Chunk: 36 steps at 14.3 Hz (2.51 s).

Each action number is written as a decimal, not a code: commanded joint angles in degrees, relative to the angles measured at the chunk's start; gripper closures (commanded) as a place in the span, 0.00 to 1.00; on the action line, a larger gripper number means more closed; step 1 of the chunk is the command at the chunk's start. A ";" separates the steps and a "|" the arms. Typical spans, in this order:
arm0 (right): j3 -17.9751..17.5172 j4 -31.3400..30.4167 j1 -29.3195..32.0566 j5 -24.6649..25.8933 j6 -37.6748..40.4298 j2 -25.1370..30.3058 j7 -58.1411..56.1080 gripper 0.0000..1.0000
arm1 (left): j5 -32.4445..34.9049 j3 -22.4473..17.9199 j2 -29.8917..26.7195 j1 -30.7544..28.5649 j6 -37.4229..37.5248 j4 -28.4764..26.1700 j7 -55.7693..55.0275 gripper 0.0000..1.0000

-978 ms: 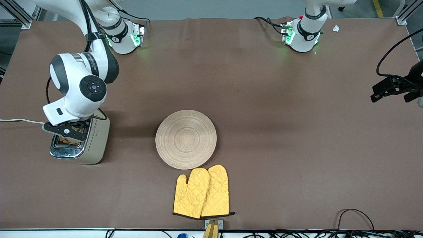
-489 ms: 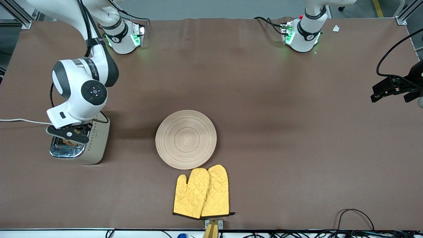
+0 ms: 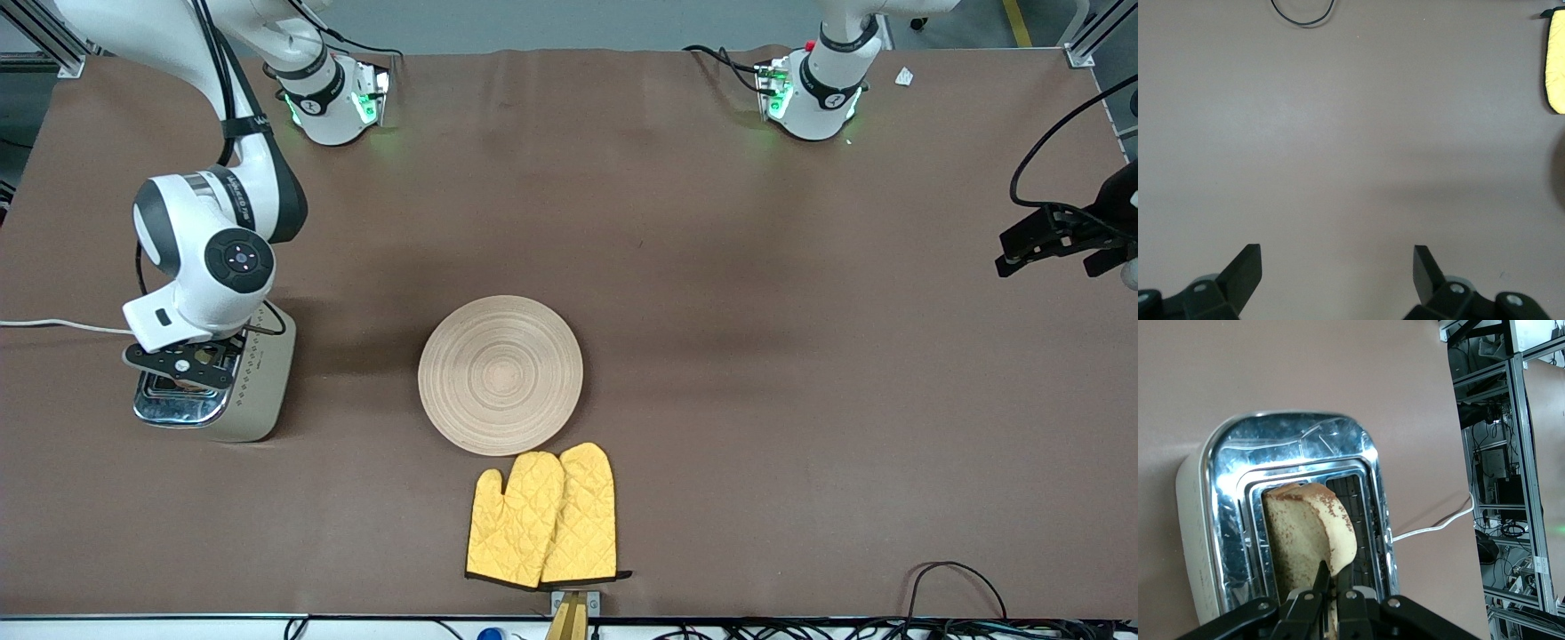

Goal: Move plate and put bread in toaster
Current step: 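Lower the bread upright into a toaster slot with the right gripper, then open the right gripper and raise it away from the toaster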

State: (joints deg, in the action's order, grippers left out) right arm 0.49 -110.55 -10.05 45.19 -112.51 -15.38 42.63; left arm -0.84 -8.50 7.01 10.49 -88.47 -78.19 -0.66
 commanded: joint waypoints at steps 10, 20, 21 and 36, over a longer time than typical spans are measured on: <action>-0.67 0.24 0.29 -2.47 -1.14 0.26 1.41 0.00 | -0.21 -0.02 -1.91 0.23 -1.36 -1.96 -0.75 0.00; -0.40 6.05 3.44 -30.50 3.43 9.56 -6.39 0.00 | -0.04 -0.11 -1.91 0.23 -1.36 -1.96 -0.66 0.00; -0.41 5.96 4.24 -32.08 3.52 11.14 -8.85 0.00 | -0.04 -0.11 -1.91 0.23 -1.36 -1.87 -0.66 0.00; 5.66 6.31 9.08 -44.58 18.28 28.82 -36.03 0.00 | 0.05 -0.11 -1.91 0.32 -1.36 -1.96 -0.75 0.00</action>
State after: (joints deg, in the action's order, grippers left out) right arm 6.44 -102.89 -1.48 2.30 -95.44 10.93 7.37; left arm -0.84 -8.49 6.06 10.56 -89.23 -79.39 -0.65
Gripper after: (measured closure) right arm 0.000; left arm 0.000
